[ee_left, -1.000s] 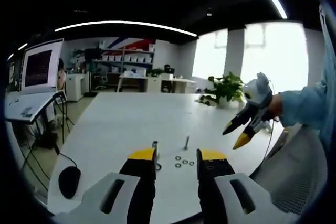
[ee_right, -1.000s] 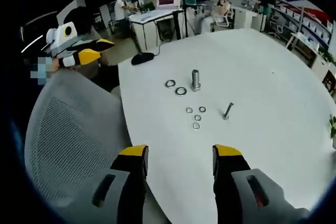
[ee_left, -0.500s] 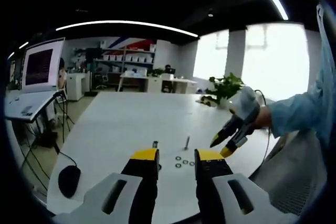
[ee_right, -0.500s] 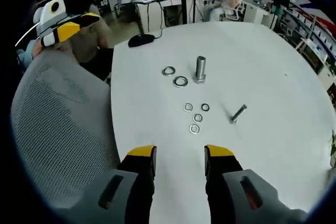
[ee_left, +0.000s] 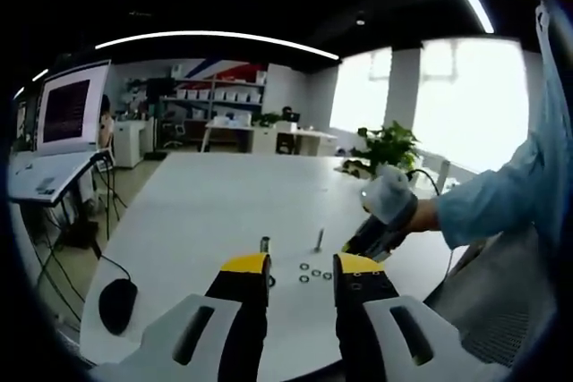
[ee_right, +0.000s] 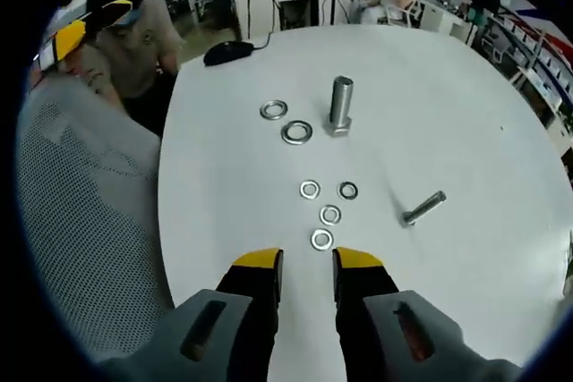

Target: Place the washer onto the threaded stud by aligning its center hole with the stud, sliding it down to the base, and recovering from edge contact or off-axis alignment until the washer reaches the visible bottom stop.

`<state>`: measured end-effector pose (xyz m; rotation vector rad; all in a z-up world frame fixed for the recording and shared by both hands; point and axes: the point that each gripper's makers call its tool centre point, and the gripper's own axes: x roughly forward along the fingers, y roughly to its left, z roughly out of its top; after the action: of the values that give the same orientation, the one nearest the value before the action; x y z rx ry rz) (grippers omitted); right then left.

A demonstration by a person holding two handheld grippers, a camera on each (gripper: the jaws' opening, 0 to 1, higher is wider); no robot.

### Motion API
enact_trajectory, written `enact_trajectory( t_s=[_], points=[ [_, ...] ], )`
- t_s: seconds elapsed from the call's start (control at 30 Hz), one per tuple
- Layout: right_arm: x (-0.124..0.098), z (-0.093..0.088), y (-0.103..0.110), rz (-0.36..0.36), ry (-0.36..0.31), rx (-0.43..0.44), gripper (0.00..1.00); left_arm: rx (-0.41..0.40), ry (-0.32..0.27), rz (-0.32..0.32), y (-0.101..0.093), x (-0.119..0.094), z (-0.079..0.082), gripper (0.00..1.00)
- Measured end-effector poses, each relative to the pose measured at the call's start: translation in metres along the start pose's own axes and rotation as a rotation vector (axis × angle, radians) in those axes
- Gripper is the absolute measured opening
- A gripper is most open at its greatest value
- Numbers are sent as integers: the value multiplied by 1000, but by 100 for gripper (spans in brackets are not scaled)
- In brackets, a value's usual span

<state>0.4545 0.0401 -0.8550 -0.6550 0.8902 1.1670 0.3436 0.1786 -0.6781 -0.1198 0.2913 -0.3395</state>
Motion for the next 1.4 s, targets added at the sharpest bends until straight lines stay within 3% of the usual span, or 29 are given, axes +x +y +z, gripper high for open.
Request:
enact_trajectory(
  t_s=[0.43, 0.5, 0.7, 1.03, 1.3, 1.4],
  points=[
    [17, -4, -6, 6, 13, 21, 22, -4, 22, -6, -1, 1, -4, 25],
    [20, -6, -4, 28, 8, 62, 22, -4, 26, -7, -1, 1, -4, 25],
    [23, -2, -7, 15, -21, 62, 20, -4, 32, -8, -1, 2, -5, 25],
    [23, 0, -10, -7, -47, 24, 16, -5, 31, -9, -1, 2, -5, 25],
    [24, 1, -9, -22, -33, -41, 15, -5, 28, -8, -1, 1, -4, 25],
    [22, 0, -8, -38, -18, -101, 15, -6, 27, -8, -1, 1, -4, 25]
  ],
)
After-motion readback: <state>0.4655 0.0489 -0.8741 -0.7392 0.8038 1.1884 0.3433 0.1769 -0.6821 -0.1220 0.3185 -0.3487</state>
